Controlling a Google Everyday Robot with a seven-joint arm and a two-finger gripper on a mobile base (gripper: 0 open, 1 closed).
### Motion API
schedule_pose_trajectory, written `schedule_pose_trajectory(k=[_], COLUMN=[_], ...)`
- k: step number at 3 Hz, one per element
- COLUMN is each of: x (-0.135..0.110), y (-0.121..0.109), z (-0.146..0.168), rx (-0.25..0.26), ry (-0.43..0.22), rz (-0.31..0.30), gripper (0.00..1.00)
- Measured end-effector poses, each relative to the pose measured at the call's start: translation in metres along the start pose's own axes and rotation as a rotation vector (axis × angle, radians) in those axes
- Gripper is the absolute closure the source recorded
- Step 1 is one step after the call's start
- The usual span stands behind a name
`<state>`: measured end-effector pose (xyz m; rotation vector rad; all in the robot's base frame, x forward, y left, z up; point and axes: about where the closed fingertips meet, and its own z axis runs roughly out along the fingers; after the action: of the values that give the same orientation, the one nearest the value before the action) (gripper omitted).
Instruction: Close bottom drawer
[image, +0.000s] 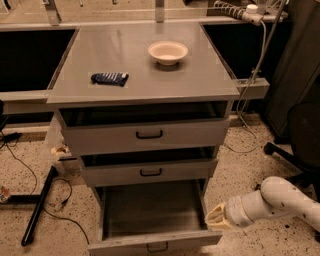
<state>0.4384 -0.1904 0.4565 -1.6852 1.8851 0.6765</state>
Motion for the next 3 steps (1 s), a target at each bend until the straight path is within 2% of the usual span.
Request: schedule_pose_trajectory(k=[1,2,3], x=[0.000,0.004,0.033], y=[0.001,0.006,0.008], z=[0.001,0.020,0.072], rx=[-0.001,0.012,0.029], ry=[0.000,0.001,0.050], rz=[-0.001,0.015,0.041], gripper=[1.00,1.00,1.00])
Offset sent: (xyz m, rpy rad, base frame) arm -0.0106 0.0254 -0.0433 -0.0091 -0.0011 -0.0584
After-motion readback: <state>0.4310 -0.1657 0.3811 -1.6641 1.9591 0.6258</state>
